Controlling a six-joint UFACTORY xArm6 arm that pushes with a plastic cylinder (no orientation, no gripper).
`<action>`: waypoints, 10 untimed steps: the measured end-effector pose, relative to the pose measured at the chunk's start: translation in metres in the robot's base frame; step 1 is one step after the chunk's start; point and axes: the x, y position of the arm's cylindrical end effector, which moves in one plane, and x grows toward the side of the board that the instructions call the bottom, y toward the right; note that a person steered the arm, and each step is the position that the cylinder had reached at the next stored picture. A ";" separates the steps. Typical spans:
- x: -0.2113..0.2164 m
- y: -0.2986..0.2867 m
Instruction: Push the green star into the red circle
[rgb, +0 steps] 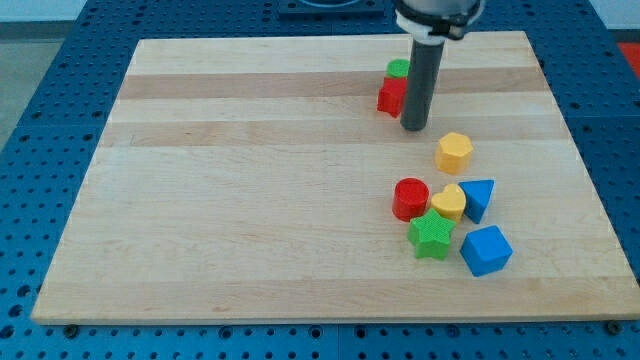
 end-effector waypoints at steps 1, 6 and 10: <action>0.026 -0.023; 0.193 -0.083; 0.195 -0.001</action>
